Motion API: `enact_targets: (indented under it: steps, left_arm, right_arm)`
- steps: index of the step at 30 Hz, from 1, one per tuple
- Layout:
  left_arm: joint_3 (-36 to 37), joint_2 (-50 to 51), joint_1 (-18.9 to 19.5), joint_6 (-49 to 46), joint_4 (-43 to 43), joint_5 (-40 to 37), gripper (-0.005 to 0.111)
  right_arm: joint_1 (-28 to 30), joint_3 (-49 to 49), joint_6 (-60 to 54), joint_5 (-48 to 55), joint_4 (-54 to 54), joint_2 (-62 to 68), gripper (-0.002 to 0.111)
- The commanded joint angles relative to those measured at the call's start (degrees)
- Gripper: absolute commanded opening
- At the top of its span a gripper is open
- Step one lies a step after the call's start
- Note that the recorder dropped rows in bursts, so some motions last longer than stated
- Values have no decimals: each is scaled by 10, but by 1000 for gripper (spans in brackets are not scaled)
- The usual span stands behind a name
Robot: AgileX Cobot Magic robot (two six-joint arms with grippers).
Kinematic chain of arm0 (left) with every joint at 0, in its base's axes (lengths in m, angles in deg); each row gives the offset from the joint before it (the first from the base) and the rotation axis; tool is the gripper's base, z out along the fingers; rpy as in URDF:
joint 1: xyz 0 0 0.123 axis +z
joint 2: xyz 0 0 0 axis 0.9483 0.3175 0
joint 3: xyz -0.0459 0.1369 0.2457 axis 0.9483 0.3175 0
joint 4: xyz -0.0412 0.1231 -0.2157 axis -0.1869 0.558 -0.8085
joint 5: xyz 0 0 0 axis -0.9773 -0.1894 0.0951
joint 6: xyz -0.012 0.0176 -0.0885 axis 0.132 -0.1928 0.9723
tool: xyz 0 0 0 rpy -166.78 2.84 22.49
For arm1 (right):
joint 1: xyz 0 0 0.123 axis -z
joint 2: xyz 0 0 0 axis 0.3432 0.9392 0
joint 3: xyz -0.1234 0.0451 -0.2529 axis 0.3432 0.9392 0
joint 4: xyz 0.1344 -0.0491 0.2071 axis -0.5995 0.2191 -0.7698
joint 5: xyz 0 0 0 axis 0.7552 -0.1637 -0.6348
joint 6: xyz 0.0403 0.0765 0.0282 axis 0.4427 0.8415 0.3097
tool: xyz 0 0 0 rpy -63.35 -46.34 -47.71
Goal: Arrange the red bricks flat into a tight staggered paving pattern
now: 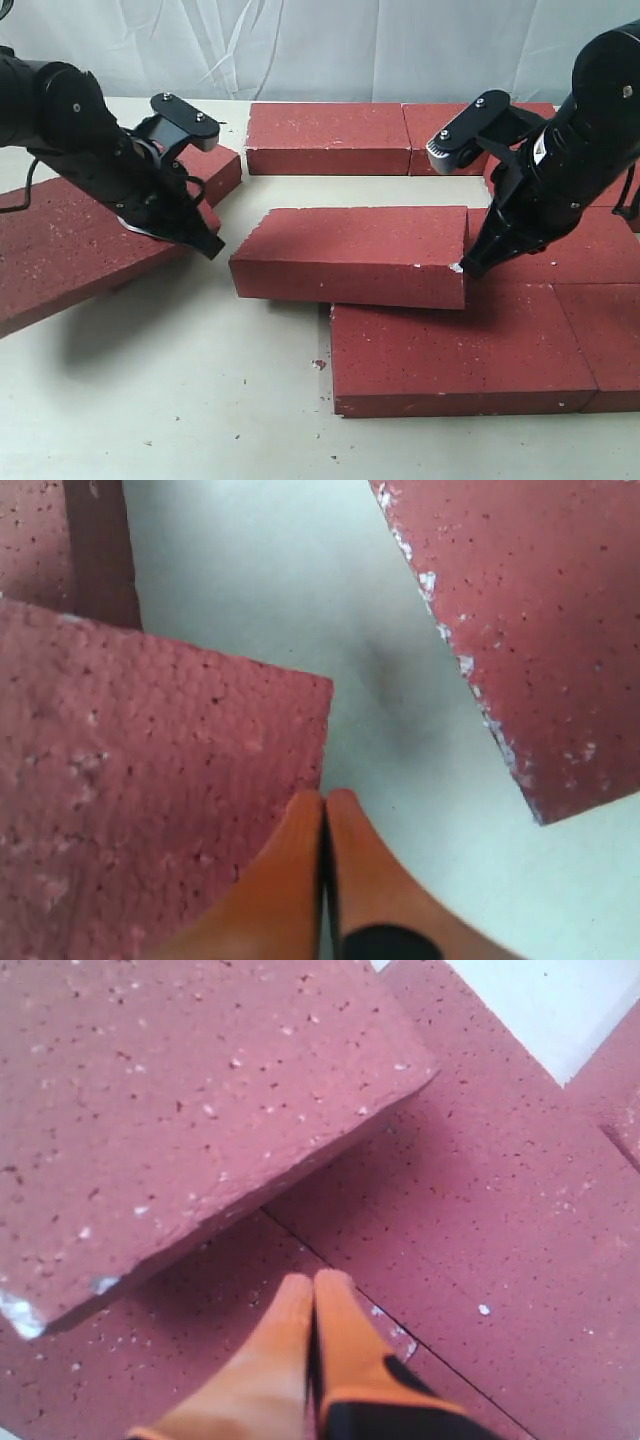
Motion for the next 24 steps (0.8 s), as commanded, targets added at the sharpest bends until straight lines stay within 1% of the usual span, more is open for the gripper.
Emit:
enact_targets:
  steps: [1,8,10,12,15,19,24]
  left_arm:
    - [-17,-5,-1,-2,-6,-2,0]
    - [-19,-41,-1,2,11,-2,0]
    - [-19,-47,-1,3,-6,-6,0]
    - [-19,-48,-1,-4,-31,-27,0]
    - [-11,-31,-1,-20,-27,-38,0]
    - [-12,-1,-1,-31,-45,-2,0]
    - [-16,29,-1,-61,-73,-1,0]
  right_arm:
    - [3,3,-3,-10,8,-2,-1]
    - [3,3,-4,-9,8,-2,-1]
    - [3,3,-4,6,8,-2,-1]
    - [3,3,-4,20,8,-2,-1]
    - [3,3,-4,14,7,-2,-1]
    - [3,3,-4,3,7,0,-1]
    - [3,3,-7,-1,-8,0,-1]
